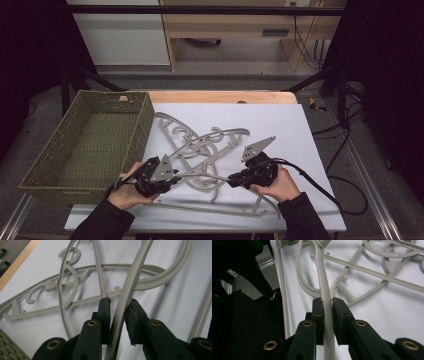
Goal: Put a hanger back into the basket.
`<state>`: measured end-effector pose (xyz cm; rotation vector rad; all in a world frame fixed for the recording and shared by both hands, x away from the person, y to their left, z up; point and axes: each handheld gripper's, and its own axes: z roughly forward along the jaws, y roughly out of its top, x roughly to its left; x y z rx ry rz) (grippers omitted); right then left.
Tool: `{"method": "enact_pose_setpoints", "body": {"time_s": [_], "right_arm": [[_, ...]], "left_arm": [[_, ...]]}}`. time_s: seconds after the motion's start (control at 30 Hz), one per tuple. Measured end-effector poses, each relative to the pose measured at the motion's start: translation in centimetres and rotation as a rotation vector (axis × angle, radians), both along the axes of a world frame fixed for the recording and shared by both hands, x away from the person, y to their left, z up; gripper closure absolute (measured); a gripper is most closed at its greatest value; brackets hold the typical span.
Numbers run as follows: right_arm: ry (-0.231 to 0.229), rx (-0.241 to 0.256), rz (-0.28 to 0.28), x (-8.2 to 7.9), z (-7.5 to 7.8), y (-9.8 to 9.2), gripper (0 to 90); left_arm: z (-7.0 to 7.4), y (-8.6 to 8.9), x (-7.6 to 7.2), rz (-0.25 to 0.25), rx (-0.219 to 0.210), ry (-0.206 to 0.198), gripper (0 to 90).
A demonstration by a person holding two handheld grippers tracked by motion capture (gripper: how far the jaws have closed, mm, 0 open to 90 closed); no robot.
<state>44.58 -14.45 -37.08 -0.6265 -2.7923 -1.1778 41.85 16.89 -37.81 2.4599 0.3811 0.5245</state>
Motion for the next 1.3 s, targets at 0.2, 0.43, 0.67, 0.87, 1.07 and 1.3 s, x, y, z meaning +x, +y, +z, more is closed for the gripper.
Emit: {"method": "enact_pose_setpoints", "body": {"time_s": [0.2,0.43,0.67,0.87,1.07,1.3], "right_arm": [[-0.074,0.029,-0.067,0.2,0.1,-0.2,72.1],[-0.119,0.092,-0.118,0.1,0.4,-0.7,60.1],[-0.208,0.216,-0.225,-0.4,0.9,-2.3,44.5],[-0.282,0.296,-0.306,-1.0,1.0,-4.0,27.3],[-0.336,0.31,-0.364,-2.0,1.1,-5.2,16.5],[-0.349,0.306,-0.445,-2.3,0.4,-6.5,8.2]], "left_arm": [[0.1,0.0,-0.9,-0.033,-0.026,0.015,80.0],[0.6,-0.2,-1.8,-0.021,-0.08,0.01,82.0],[0.9,0.3,-1.5,0.06,-0.131,0.005,82.0],[1.5,1.0,-1.4,0.125,-0.181,-0.01,82.1],[2.4,2.0,-1.2,0.191,-0.236,-0.032,82.0],[3.7,3.3,-0.8,0.238,-0.264,-0.062,81.9]]}}
